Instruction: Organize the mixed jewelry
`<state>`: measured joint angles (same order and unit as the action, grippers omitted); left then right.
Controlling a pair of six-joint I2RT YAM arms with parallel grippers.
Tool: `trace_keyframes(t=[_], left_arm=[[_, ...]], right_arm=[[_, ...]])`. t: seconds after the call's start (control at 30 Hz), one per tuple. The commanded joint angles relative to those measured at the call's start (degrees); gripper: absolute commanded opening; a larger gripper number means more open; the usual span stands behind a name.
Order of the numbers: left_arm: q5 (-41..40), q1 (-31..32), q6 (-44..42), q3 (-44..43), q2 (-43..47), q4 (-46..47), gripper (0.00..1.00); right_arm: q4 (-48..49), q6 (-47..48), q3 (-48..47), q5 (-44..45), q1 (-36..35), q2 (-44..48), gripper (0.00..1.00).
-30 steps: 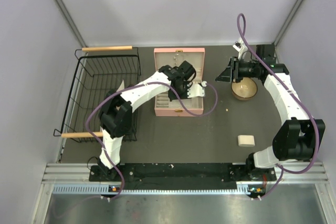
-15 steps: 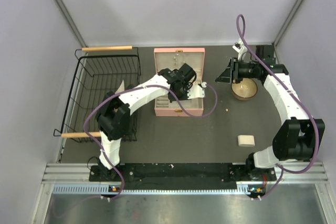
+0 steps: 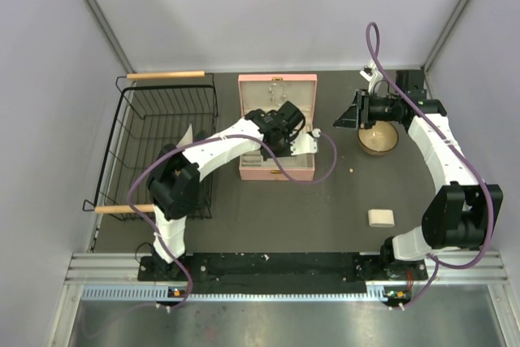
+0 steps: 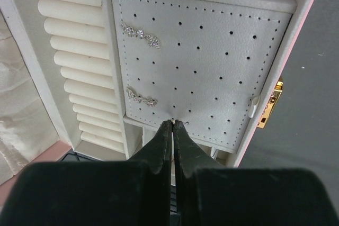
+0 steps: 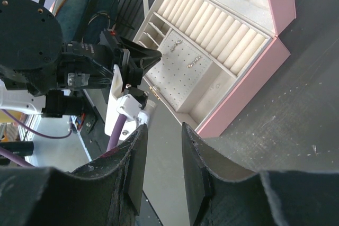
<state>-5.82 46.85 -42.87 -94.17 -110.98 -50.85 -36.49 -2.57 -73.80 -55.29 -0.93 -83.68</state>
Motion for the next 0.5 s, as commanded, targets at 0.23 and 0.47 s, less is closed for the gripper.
trace_keyframes(t=[0.23,0.47], left_arm=[[3.8,2.28,3.41,2.06,3.22,-4.43,0.01],[3.89,3.07,3.94,2.59,3.57,-4.35,0.03]], right_arm=[[1.25,0.9,-0.38,-0.61,0.75,1.85,0.33],[1.25,0.81,-0.38,-0.52,0.67,2.03,0.33]])
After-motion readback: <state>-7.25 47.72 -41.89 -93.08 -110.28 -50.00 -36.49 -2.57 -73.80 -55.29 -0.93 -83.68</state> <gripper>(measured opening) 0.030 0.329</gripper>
